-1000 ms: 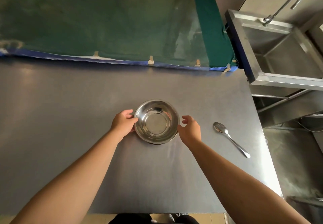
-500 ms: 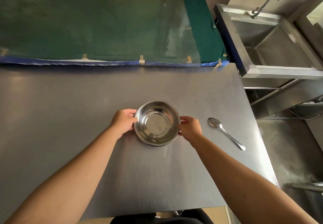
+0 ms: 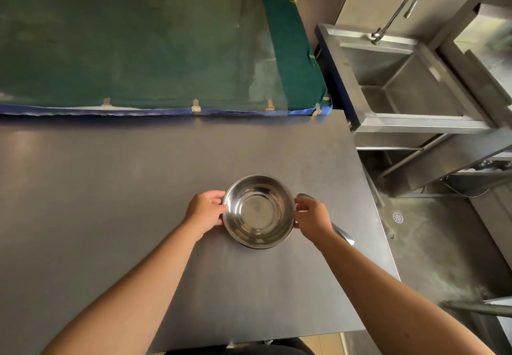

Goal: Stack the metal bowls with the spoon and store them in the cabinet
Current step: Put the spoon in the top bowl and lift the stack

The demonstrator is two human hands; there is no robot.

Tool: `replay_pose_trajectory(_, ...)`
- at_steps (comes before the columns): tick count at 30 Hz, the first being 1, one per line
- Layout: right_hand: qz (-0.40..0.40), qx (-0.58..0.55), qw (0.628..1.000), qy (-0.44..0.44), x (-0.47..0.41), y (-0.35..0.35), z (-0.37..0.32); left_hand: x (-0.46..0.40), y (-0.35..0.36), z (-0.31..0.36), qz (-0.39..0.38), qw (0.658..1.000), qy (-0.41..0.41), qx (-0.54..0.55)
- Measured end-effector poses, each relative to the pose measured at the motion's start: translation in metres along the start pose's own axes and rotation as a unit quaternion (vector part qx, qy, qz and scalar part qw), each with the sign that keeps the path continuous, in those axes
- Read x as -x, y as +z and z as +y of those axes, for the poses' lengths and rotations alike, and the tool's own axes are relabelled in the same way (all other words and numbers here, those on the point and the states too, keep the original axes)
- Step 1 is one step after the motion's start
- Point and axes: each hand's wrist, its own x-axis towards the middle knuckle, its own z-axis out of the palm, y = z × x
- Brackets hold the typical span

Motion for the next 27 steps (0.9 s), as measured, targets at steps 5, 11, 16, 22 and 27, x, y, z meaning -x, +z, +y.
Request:
replay_pose_trajectory(5, -0.007, 0.032, 0.999, 0.005, -0.007, -0.018, 0.022, 0.008, 0.029, -0.009, 0.008, 1.000, -0.014, -0.006)
replay_pose_trajectory(11, -0.038, -0.002, 0.999, 0.001, -0.017, -0.028, 0.043, 0.015, 0.043, -0.018, 0.017, 0.999, -0.034, -0.010)
replay_pose_trajectory(16, -0.007, 0.062, 0.998, -0.033, -0.026, -0.043, 0.047, 0.017, 0.050, -0.021, 0.033, 0.999, -0.038, -0.007)
replay_pose_trajectory(22, 0.002, 0.256, 0.964, -0.071, -0.049, -0.063, 0.058, 0.020, 0.052, -0.026, 0.045, 0.998, -0.043, 0.005)
replay_pose_trajectory(27, -0.008, 0.345, 0.935, -0.081, -0.057, -0.060, 0.069, 0.021, 0.054, -0.027, 0.053, 0.997, -0.050, 0.006)
